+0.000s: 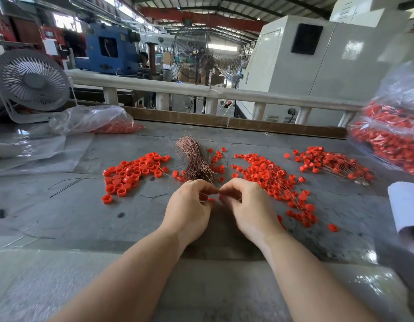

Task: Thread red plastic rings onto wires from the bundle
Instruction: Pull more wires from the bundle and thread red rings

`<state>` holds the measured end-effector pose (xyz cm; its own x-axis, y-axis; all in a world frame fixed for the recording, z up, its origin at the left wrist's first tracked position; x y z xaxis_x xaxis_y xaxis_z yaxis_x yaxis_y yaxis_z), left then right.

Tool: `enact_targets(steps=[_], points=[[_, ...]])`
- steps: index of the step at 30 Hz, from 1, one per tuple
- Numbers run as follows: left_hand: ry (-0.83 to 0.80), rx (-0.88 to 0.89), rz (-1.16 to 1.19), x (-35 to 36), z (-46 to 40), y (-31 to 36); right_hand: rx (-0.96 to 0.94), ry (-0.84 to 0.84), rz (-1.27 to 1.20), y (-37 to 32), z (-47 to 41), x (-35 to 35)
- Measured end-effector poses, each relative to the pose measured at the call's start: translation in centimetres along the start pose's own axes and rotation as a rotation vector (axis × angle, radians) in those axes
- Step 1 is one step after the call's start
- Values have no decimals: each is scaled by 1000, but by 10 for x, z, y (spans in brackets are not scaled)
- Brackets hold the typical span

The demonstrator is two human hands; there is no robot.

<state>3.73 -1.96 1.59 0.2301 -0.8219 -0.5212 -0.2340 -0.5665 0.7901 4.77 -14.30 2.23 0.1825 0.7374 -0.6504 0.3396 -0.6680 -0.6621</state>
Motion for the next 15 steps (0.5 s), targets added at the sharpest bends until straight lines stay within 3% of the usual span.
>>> enact_targets(steps=[4,10,12,15], points=[[-14,17,146,-2,0,6,33,25,-312,1,-2,-6],[12,-55,294,-5,0,-4,17,-31,-414,-5,1,0],[19,-65,291,-6,-1,-5,15,-14,-388,-5,1,-2],[55,-104,250,-7,-2,-11,-6,78,-117,-3,0,-9]])
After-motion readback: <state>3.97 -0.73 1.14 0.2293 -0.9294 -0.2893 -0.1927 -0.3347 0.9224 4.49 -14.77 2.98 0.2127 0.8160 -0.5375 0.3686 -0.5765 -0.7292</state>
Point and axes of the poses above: each hand's wrist, its own z-axis away from the middle knuckle, its own x-axis out of the palm, y = z × x, the point moved 9 cm from there along -z, towards the middle knuckle
